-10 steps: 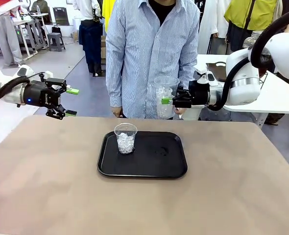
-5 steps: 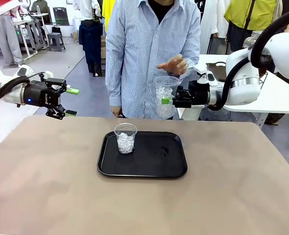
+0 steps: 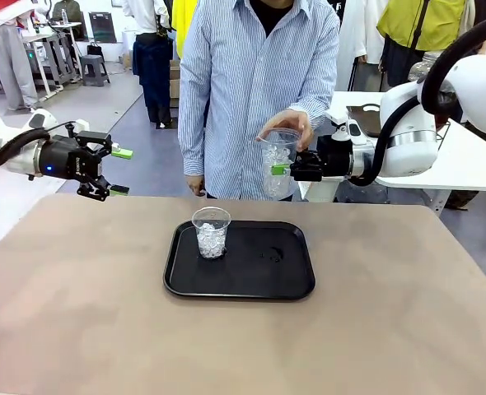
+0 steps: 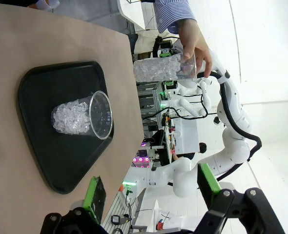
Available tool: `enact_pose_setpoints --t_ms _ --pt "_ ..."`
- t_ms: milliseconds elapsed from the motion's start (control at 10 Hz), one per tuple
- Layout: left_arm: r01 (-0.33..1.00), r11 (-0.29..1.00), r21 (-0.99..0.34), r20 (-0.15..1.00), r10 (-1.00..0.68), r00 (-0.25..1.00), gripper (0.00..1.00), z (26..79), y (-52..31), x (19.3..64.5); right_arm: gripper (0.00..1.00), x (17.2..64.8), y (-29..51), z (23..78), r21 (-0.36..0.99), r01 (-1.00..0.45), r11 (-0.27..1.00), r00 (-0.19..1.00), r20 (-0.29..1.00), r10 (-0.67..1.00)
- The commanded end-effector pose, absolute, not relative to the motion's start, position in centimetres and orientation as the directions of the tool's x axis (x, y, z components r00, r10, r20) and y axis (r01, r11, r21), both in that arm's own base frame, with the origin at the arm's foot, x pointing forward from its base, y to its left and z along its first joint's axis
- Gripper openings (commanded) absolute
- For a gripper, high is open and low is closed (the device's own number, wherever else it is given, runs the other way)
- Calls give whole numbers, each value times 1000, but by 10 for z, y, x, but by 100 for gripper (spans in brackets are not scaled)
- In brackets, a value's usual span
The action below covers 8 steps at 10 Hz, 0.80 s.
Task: Pour the drink into the iced cup.
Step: Open the gripper to release the iced cup you were holding.
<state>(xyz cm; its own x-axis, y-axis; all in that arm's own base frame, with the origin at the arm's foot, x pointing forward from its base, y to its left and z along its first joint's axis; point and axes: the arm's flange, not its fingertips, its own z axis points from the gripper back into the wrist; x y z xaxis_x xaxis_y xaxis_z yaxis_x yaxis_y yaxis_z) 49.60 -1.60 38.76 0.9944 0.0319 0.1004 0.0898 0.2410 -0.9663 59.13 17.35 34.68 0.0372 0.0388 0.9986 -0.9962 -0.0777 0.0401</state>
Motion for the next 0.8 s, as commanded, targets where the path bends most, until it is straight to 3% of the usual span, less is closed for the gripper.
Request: enact_pose_setpoints --t_ms 0,700 --pt "90 232 -969 102 42 994 100 389 -16 496 65 589 176 352 31 -997 -73 30 999 13" --pt "90 232 -969 102 42 994 100 389 -16 496 65 589 176 352 31 -997 -73 30 999 13"
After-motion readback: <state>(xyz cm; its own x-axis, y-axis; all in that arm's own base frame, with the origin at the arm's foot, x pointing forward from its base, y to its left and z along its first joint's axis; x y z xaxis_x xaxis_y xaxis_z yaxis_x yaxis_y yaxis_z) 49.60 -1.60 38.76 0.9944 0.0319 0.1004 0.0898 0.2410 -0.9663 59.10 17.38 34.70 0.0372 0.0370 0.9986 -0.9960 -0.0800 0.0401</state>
